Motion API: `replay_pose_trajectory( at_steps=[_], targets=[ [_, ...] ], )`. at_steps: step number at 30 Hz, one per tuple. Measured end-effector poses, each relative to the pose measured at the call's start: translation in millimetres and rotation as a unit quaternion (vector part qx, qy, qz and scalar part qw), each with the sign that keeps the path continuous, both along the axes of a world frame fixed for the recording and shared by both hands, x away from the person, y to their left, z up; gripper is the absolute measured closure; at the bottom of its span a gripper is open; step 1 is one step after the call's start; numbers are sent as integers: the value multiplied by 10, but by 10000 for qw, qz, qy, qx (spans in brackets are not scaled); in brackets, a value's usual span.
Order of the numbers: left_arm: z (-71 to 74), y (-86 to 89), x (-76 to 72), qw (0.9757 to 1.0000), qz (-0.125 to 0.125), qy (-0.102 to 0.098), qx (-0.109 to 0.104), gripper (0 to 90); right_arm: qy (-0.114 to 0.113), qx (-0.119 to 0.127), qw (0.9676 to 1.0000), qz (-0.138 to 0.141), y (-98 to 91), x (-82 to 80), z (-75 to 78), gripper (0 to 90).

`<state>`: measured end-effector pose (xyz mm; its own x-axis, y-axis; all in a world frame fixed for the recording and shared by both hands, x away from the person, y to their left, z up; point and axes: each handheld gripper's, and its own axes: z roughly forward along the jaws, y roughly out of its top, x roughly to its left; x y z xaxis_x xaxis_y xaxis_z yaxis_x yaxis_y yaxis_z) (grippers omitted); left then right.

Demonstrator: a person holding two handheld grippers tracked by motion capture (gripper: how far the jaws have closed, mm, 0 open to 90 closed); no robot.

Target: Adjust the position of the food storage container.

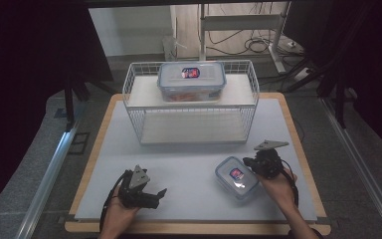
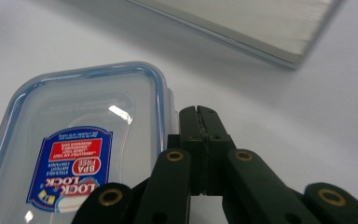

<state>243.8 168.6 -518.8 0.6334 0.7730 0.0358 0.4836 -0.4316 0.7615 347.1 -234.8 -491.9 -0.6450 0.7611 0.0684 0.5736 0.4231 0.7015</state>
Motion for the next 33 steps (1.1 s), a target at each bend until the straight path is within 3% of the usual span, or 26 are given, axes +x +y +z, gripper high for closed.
replay_pose_trajectory(
  at_steps=[6,10,13,16,24,33],
  targets=[
    [4,-12,0,10000,-12,40,-31,55,12,18,9997,262,256,35,-27,900],
    [12,1,-19,10000,-1,8,-7,55,-64,-143,9986,502,359,58,-35,900],
    [26,33,-32,10000,50,1,-48,55,-103,-242,9987,436,263,40,-16,900],
    [36,57,-38,9999,86,-3,-112,56,-57,-91,9994,342,103,-31,23,900],
    [49,26,-54,9999,61,-23,-91,56,-92,-25,9997,207,-213,-392,87,889],
    [54,17,-56,10000,45,-26,-73,57,276,-179,9992,224,-285,-775,8,900]
  ],
)
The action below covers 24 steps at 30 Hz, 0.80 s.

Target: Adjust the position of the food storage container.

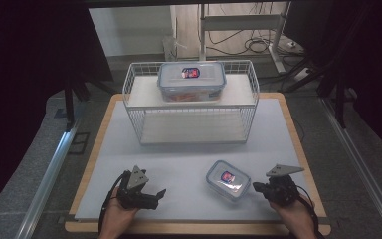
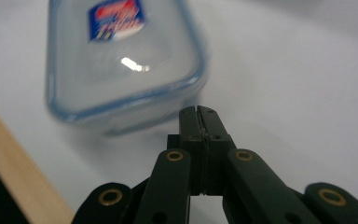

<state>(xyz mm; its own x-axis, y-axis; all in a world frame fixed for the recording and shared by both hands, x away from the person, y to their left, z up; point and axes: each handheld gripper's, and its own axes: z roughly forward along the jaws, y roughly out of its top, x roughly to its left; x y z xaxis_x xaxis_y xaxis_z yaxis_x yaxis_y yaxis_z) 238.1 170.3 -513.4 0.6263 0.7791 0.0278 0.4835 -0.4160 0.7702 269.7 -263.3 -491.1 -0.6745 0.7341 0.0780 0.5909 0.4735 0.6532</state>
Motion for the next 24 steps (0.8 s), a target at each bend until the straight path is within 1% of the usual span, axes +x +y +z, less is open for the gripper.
replay_pose_trajectory(
  at_steps=[3,6,8,12,15,17,19,21,23,24],
  targets=[
    [1,-4,0,10000,-2,-3,-5,57,129,-57,9999,88,50,-63,-37,900],
    [1,-9,-1,10000,-9,-5,-11,57,146,-25,9998,117,84,-30,-40,900],
    [4,-10,-3,10000,-17,-17,-8,57,154,-83,9998,79,106,13,-43,900],
    [6,-10,-2,10000,-21,-32,-32,58,165,-82,9998,60,140,144,-58,900],
    [2,-17,-2,10000,-27,-31,-18,57,162,-61,9998,37,179,275,-53,900],
    [1,-20,-1,10000,-31,-27,-30,57,209,-38,9998,54,219,356,-62,900],
    [-3,-23,3,10000,-33,-15,-33,57,235,-82,9997,74,267,429,-87,900],
    [-8,-24,4,10000,-38,-7,-10,57,297,-73,9995,98,323,495,-117,900],
    [-8,-21,1,10000,-30,-12,-8,57,249,-140,9995,117,356,553,-125,900],
    [-7,-16,3,10000,-28,-11,-16,58,239,-153,9996,82,363,587,-118,900]
  ],
)
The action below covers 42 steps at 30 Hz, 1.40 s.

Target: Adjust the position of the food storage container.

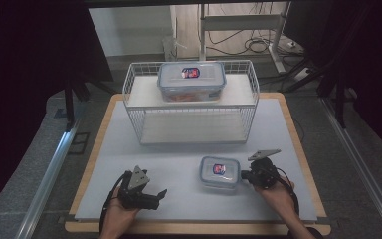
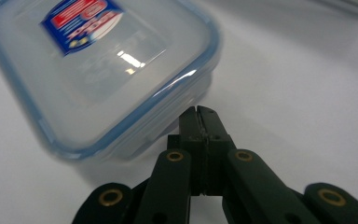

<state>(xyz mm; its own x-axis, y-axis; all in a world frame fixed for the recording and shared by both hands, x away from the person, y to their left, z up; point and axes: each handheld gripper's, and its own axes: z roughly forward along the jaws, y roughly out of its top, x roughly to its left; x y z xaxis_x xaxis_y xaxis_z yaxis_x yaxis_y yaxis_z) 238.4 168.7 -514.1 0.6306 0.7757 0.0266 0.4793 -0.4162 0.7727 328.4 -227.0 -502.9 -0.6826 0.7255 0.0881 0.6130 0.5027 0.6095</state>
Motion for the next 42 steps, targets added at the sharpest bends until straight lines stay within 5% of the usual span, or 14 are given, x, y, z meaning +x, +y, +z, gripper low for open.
replay_pose_trajectory(
  at_steps=[8,19,26,34,42],
  targets=[
    [-9,-3,9,10000,2,34,-2,57,17,16,10000,10,137,119,-17,900],
    [-9,16,6,10000,5,41,10,58,32,-3,9983,581,524,1,-30,900],
    [-4,21,-2,10000,-3,41,-4,57,-50,-10,9982,590,505,-48,-6,891],
    [-13,63,-6,9999,-42,-28,-134,88,-691,-139,9968,380,196,-92,92,709],
    [-56,75,11,9998,-87,-82,-126,57,-852,61,9957,353,20,-111,135,441]
  ],
)
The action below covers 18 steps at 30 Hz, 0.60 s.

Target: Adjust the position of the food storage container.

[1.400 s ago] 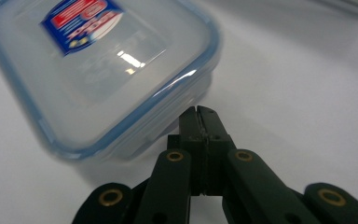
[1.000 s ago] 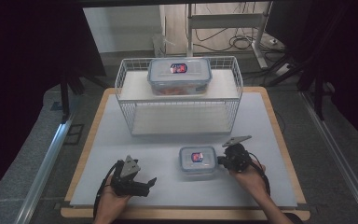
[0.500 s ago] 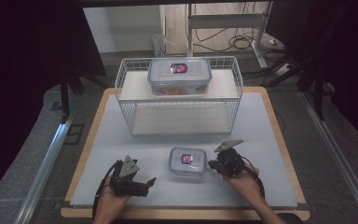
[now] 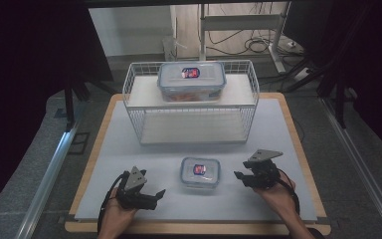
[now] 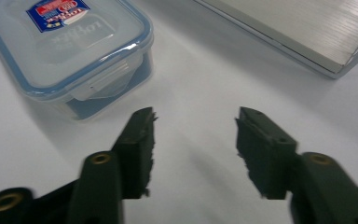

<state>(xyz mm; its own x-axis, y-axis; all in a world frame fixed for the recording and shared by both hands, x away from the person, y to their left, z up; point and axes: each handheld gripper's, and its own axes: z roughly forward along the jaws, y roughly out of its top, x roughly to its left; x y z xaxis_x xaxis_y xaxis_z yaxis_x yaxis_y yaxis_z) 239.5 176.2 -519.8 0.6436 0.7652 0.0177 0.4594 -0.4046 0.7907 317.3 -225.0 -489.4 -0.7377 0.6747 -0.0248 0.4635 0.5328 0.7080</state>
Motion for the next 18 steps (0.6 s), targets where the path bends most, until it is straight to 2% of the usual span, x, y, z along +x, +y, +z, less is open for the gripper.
replay_pose_trajectory(
  at_steps=[3,7,11,18],
  targets=[
    [-9,18,9,10000,45,-28,11,49,-62,73,9999,52,-50,-4,-15,349],
    [-16,26,11,9997,98,-131,170,36,-56,257,9996,74,-126,-7,-57,250],
    [-18,26,16,9997,140,-131,173,33,-47,356,9993,81,-167,16,-86,168],
    [-28,32,26,9997,183,-82,146,18,0,300,9995,122,-183,52,-136,129]
  ],
)
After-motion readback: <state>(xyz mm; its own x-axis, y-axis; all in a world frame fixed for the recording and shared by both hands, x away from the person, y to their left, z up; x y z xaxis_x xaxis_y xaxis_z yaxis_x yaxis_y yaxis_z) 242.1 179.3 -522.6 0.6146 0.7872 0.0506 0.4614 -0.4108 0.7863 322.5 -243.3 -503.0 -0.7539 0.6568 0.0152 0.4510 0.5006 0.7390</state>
